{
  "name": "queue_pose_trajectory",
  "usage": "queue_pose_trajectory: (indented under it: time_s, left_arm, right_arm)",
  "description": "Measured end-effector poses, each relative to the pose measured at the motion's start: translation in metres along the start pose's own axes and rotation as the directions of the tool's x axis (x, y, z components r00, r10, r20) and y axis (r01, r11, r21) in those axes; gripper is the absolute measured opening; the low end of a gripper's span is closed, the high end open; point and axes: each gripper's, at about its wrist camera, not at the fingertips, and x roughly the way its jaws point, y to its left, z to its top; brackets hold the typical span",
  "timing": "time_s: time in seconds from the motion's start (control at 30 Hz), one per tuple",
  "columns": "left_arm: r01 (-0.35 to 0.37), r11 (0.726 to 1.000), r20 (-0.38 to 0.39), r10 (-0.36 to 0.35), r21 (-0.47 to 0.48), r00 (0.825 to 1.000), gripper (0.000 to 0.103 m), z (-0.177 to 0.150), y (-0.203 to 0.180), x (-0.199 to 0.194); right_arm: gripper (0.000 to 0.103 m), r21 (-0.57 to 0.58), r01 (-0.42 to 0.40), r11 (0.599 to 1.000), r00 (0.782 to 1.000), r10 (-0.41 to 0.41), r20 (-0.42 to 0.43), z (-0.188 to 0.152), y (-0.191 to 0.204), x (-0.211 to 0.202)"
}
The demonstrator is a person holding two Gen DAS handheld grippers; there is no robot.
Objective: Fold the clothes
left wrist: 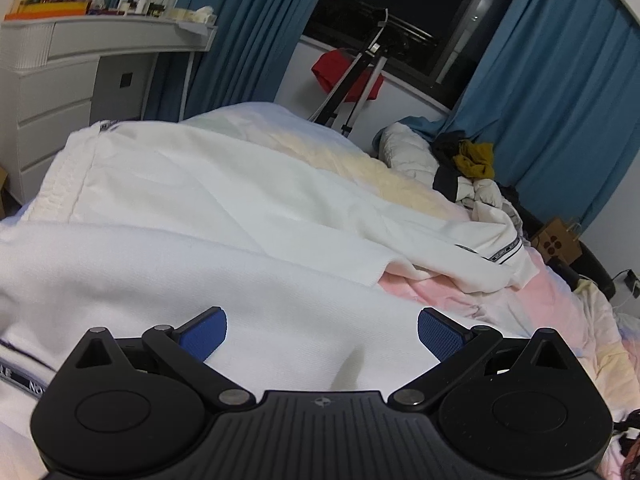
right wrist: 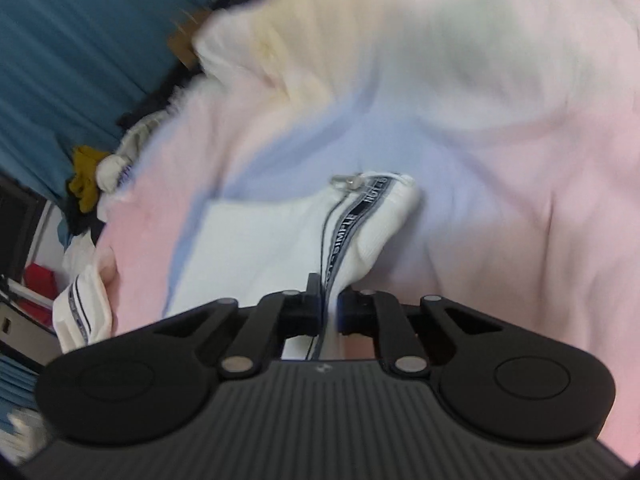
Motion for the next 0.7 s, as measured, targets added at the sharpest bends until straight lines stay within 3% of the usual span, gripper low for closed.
queue_pose_trajectory:
  time_s: [0.13, 0.2, 0.33, 0.37, 0.43, 0.5, 0.57, 0.7]
  left_arm:
    - [-0.007, 1.000, 0.009, 0.007, 0.029, 1.000, 0.103, -0.001, -0.003, -0.002]
    - [-0.010, 0.999, 0.016, 0.010, 0.050, 1.000, 0.103, -0.001, -0.006, -0.004]
    - [-0.026, 0.994, 0.035, 0.023, 0.109, 0.999, 0.103, -0.003, -0.015, -0.008]
    - [-0.029, 0.992, 0.039, 0.024, 0.123, 0.999, 0.103, -0.004, -0.018, -0.009]
    - [-0.025, 0.988, 0.047, 0.018, 0.153, 0.999, 0.103, -0.006, -0.025, -0.011]
    - [-0.021, 0.983, 0.053, 0.012, 0.183, 0.999, 0.103, -0.008, -0.031, -0.012]
    - [-0.017, 0.978, 0.056, 0.005, 0.209, 0.998, 0.103, -0.011, -0.037, -0.013]
    - [0.001, 0.974, 0.057, -0.014, 0.228, 0.998, 0.103, -0.015, -0.045, -0.012]
  right_arm:
    - [0.010, 0.028, 0.105, 0.994, 0.993, -0.104, -0.049, -0.001, -0.016, 0.009]
    - [0.010, 0.036, 0.117, 0.992, 0.990, -0.114, -0.085, -0.002, -0.021, 0.014]
    - [0.016, 0.010, 0.087, 0.996, 0.995, -0.087, -0.044, -0.002, -0.008, -0.004]
    - [0.019, -0.008, 0.089, 0.996, 0.996, -0.090, -0.030, -0.002, -0.004, -0.009]
    - [0.047, -0.029, 0.077, 0.997, 0.997, -0.077, -0.005, -0.003, 0.001, -0.018]
    - [0.064, -0.049, 0.068, 0.996, 0.998, -0.067, 0.022, -0.005, 0.007, -0.028]
    - [0.070, -0.075, 0.074, 0.994, 0.996, -0.070, 0.057, -0.005, 0.014, -0.036]
    - [0.070, -0.178, 0.062, 0.982, 0.989, -0.036, 0.146, -0.009, 0.038, -0.056]
